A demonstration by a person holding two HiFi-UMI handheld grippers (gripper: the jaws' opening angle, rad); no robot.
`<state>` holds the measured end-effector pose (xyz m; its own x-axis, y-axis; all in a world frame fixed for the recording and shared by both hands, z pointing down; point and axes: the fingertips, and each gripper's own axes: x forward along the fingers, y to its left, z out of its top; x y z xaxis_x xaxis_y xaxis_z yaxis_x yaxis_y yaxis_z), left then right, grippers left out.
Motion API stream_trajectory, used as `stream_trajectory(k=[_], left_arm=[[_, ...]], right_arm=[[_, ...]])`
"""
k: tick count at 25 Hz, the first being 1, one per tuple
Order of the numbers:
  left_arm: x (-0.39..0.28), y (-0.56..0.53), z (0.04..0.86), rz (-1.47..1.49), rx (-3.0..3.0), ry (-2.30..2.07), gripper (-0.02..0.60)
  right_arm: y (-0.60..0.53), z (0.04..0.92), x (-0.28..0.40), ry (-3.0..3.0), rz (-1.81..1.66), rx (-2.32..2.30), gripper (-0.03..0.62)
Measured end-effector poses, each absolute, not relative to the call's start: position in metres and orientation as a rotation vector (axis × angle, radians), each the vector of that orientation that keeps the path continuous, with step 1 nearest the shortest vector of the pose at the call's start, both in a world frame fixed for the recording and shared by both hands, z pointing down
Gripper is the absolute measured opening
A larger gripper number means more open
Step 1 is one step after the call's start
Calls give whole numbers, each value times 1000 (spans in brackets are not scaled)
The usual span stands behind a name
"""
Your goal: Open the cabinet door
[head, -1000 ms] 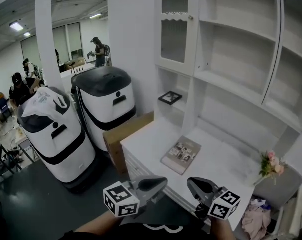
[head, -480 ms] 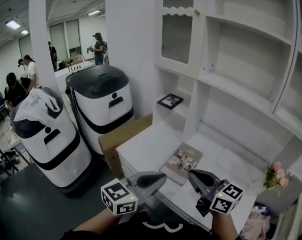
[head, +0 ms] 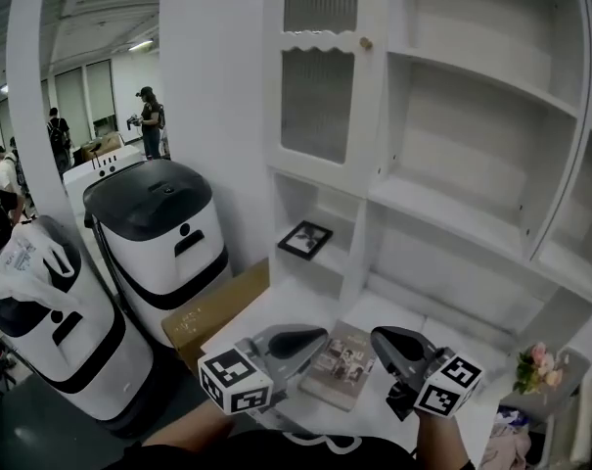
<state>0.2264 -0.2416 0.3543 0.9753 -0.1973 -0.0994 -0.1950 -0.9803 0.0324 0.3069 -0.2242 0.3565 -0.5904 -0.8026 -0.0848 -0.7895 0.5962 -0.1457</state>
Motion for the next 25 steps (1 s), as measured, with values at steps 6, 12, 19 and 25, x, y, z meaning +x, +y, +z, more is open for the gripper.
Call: stream_trajectory(k=[6, 12, 19, 25], left_arm=[[235, -314, 295, -226, 3242, -219, 6], [236, -370, 236, -349, 3410, -183, 8], [240, -425, 158, -516, 3577, -265, 29], [263, -434, 103, -692, 3665, -291, 107]], right_arm=[[-281, 320, 323, 2612, -40, -1458, 2], [-323, 298, 326, 2572, 64, -1532, 2], [-337, 277, 351, 2482, 118, -1686, 2], [-327, 281, 361, 2448, 124, -1784, 2]])
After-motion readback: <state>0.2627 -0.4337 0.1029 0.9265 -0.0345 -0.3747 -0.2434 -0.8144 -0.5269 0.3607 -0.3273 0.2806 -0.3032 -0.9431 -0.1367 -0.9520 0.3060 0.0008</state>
